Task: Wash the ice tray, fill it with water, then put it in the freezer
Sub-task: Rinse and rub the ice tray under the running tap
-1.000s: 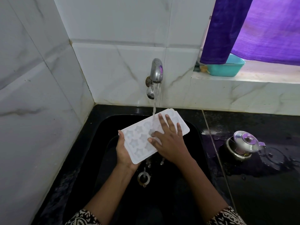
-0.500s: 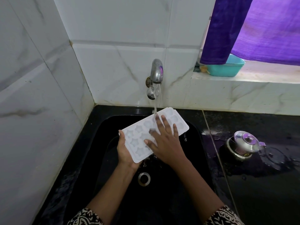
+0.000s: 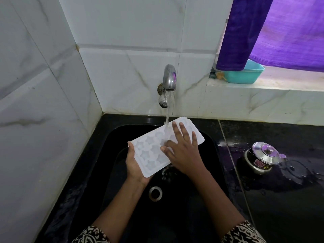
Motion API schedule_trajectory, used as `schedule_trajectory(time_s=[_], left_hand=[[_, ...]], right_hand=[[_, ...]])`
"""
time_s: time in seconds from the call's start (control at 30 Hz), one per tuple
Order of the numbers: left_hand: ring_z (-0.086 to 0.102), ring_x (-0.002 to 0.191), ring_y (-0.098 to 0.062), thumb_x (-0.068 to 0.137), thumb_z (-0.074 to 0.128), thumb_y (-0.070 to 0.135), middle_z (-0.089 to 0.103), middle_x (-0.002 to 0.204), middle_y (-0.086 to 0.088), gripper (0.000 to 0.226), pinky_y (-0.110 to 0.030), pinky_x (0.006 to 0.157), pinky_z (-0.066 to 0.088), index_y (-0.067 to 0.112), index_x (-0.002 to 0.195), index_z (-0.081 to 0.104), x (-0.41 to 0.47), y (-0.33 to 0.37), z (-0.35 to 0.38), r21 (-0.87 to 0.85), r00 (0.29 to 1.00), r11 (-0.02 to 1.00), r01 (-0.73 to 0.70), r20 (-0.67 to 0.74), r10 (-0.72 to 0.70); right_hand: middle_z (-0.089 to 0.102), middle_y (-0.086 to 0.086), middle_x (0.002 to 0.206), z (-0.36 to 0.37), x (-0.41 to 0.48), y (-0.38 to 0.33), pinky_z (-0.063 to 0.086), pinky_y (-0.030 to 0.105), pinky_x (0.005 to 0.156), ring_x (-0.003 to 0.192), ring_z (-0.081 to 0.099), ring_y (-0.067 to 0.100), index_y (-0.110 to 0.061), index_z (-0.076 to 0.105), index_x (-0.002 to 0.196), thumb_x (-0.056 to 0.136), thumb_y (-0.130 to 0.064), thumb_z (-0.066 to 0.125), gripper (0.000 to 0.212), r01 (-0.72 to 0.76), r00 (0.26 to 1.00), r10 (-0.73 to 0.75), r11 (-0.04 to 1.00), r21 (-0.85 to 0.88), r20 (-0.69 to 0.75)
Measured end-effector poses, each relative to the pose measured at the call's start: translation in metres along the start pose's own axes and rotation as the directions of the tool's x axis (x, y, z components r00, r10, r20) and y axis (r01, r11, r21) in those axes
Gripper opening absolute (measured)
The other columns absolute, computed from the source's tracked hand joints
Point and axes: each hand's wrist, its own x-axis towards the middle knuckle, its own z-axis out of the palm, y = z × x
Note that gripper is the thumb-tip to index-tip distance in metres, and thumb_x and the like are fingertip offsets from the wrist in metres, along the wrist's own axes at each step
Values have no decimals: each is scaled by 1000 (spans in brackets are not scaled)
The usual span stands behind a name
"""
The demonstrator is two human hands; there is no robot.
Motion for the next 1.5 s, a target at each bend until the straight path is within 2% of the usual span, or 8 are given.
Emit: schedule_trajectory(time_s=[0.2,0.37,0.53,0.83,0.97,1.13,1.33,1.5], left_hand=[[56,120,-39,89,27,70,55,135,-21,82,-51,94,48,7,137,50,4,1,-2,11,1000,1000,-8,-18,8],[58,117,-40,90,27,69,55,134,-22,81,-52,93,50,6,134,54,2,-6,0,-3,1000,1000,18,2,-18],[55,121,-40,89,27,70,55,135,-21,82,-52,95,49,8,137,50,3,-3,0,13,1000,1000,13,-17,-13],[56,120,-39,89,26,71,57,132,-20,81,-53,97,47,9,135,49,3,-2,-1,28,999,1000,11,-33,-10],[54,123,-40,88,28,71,54,136,-21,82,-55,102,41,8,138,47,-1,-5,-1,32,1000,999,15,-22,-14],[53,124,-40,88,27,71,53,137,-21,84,-54,99,45,7,139,45,1,-2,-1,29,1000,1000,9,-24,-8],[49,127,-42,88,31,71,50,140,-21,82,-60,107,35,9,141,44,0,-5,-9,38,999,999,-23,-32,24],[57,118,-40,90,29,69,59,131,-19,76,-54,94,49,10,133,51,1,1,-2,5,997,998,-55,-47,55]], right_hand=[[-14,-5,157,3,-3,-8,-8,50,113,140,-25,9,-30,50,128,82,-69,6,75,40,998,-40,999,0,55],[-9,-5,159,-1,-1,-1,-13,44,111,138,-25,7,-31,61,106,82,-68,7,70,-37,999,37,999,27,-20],[-18,-8,157,3,-8,-2,-8,51,114,140,-26,9,-34,48,128,81,-71,7,73,-4,997,2,999,32,74],[-11,-5,159,-1,-8,-10,-11,48,112,143,-20,12,-32,50,127,78,-73,5,78,-15,997,12,999,47,70],[-6,-3,160,-2,-3,-9,-11,48,113,144,-17,15,-31,61,106,79,-72,4,75,-87,996,88,995,53,-2],[-14,-6,158,2,-9,-15,-9,51,113,143,-22,11,-28,50,126,79,-74,9,78,-23,996,18,998,60,83],[-9,-11,158,-11,-22,4,-10,45,113,137,-26,0,-33,57,116,75,-78,9,77,-161,985,171,951,264,-15],[-14,-12,155,-12,-34,8,-6,45,114,137,-26,3,-33,53,125,78,-70,17,69,-150,987,159,964,220,-24]])
